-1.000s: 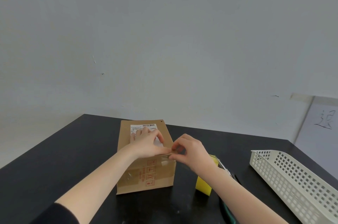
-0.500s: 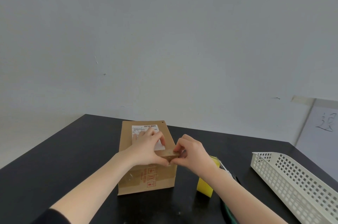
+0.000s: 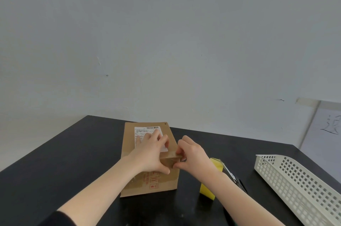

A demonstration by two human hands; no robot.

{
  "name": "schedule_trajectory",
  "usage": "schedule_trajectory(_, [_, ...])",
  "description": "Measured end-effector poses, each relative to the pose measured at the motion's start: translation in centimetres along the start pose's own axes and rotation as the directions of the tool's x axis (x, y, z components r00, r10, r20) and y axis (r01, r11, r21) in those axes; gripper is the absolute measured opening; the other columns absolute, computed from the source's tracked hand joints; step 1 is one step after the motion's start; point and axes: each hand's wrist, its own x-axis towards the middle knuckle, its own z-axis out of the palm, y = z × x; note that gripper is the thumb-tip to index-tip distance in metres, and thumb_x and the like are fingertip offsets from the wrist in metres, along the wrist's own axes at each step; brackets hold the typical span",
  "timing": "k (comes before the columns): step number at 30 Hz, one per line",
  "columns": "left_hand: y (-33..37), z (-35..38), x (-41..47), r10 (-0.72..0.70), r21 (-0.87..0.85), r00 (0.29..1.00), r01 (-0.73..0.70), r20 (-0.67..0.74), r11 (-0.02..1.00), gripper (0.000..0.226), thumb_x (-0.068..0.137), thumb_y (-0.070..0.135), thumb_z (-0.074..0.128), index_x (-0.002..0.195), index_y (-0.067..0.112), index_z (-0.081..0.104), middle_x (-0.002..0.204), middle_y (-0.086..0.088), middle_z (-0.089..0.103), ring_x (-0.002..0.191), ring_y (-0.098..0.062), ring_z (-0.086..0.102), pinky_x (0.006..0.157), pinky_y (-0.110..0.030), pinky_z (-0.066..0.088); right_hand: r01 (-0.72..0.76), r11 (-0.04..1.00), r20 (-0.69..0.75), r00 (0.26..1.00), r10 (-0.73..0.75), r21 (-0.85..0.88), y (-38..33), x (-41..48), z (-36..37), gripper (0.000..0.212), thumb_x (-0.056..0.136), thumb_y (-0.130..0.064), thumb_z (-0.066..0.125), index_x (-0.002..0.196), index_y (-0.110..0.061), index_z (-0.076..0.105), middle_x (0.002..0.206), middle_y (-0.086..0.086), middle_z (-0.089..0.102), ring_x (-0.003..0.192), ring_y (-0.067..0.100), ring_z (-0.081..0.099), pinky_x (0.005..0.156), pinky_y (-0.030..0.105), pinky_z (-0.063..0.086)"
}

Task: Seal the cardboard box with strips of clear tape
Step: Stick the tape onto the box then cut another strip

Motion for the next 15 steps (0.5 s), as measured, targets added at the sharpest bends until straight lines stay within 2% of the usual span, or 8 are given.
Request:
schedule_trajectory(3, [0.02,0.01,-0.03,0.008,0.017,1.000,-0.008,-0.011,1.000,0.071,0.055,0.070,0.067,0.110,0.037,0.038,0.113,0.010,0.029,0.111,-0.020,0.036,0.098,-0.050,0.037,-0.004,1.000,0.010,1.000,0.004,0.010,0.02,0.17,-0.10,0.036,0.070,-0.023,0.081,0.077,-0.025,0.045,0.088,-0.009,0.042,0.073,0.016,0.054,0.066,0.026,0.051])
schedule_trajectory(6, [-0.10,-0.17,-0.07,0.011,0.003,1.000,-0.011,0.008,1.000,0.074,0.054,0.071,0.069,0.111,0.037,0.038,0.115,0.010,0.028,0.112,-0.019,0.034,0.098,-0.047,0.037,-0.010,1.000,0.030,1.000,0.010,-0.004,0.00,0.73,-0.32,0.045,0.068,-0.034,0.082,0.068,-0.035,0.037,0.081,-0.012,0.039,0.066,0.009,0.045,0.060,0.019,0.042])
schedule_trajectory(10, [-0.29,-0.49,0.05,0.009,-0.037,0.999,-0.008,0.043,0.999,0.073,0.056,0.065,0.073,0.113,0.037,0.038,0.116,0.011,0.026,0.112,-0.017,0.032,0.099,-0.045,0.037,-0.004,1.000,0.028,1.000,0.004,-0.022,-0.14,0.83,-0.08,0.050,0.071,-0.033,0.081,0.066,-0.038,0.032,0.079,-0.013,0.037,0.063,0.006,0.041,0.056,0.015,0.033])
schedule_trajectory(15, [-0.44,-0.50,-0.04,0.019,-0.061,0.999,-0.017,0.032,0.998,0.069,0.056,0.060,0.074,0.111,0.037,0.039,0.115,0.012,0.027,0.109,-0.016,0.032,0.095,-0.041,0.039,-0.002,1.000,0.043,0.999,0.002,0.006,-0.08,0.96,-0.65,0.047,0.071,-0.035,0.082,0.064,-0.038,0.036,0.080,-0.011,0.042,0.067,0.008,0.046,0.062,0.017,0.042])
